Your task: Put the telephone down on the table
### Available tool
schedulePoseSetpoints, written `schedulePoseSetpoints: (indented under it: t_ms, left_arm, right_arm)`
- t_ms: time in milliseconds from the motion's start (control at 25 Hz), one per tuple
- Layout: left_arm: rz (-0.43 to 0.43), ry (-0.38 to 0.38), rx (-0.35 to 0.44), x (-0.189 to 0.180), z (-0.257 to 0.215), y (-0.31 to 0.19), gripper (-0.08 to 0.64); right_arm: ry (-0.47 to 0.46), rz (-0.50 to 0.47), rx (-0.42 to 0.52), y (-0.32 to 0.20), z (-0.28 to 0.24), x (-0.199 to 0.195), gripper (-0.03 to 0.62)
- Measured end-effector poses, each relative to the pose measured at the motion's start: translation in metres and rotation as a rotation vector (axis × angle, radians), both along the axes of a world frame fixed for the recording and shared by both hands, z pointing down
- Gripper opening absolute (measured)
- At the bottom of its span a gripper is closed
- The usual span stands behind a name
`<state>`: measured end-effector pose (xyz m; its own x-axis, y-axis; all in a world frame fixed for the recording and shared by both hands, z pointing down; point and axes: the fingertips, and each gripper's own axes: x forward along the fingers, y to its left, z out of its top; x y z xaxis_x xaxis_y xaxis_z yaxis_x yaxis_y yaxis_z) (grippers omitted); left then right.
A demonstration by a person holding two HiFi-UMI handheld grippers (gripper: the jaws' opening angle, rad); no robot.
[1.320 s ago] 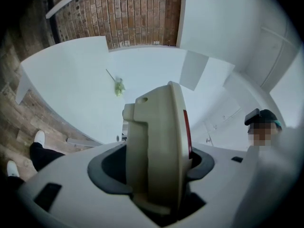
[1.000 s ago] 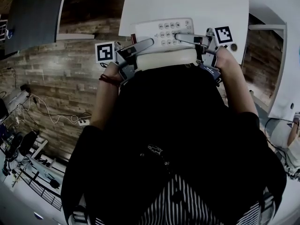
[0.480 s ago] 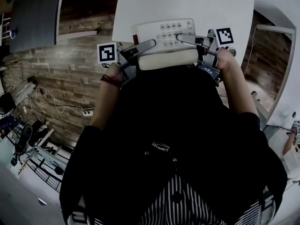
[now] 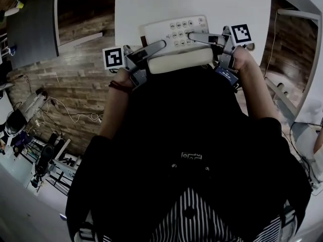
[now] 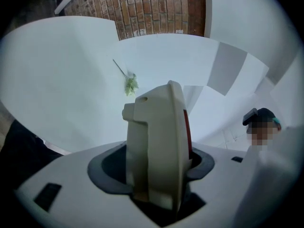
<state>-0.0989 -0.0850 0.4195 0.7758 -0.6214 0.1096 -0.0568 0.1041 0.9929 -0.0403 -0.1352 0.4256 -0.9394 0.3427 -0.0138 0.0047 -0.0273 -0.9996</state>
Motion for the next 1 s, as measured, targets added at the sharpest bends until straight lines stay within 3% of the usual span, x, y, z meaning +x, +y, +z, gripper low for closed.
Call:
schedulePoseSetpoints:
  t_ms: [320, 440, 640, 1000]
  left_arm:
    - [0.155, 0.009, 0.034, 0.043, 0.007, -0.093, 0.282]
    - [0.207, 0.004, 0.066, 0.040, 0.003, -0.119, 0.282]
    - [0.191, -0.012, 0.060, 0.004, 0.018, -0.170, 0.281]
    - [0.194, -0.016, 0.047, -0.001, 0.023, -0.183, 0.281]
  right_arm:
    - [0.014, 0.179, 0.048, -0.082, 0.003, 0.051, 0.163]
    - [0.021, 0.240, 0.078, -0.104, -0.004, 0.053, 0.163]
    - [0.054, 0.289, 0.105, -0.147, 0.004, 0.024, 0.163]
    - [0.069, 0.328, 0.100, -0.158, 0.009, 0.019, 0.163]
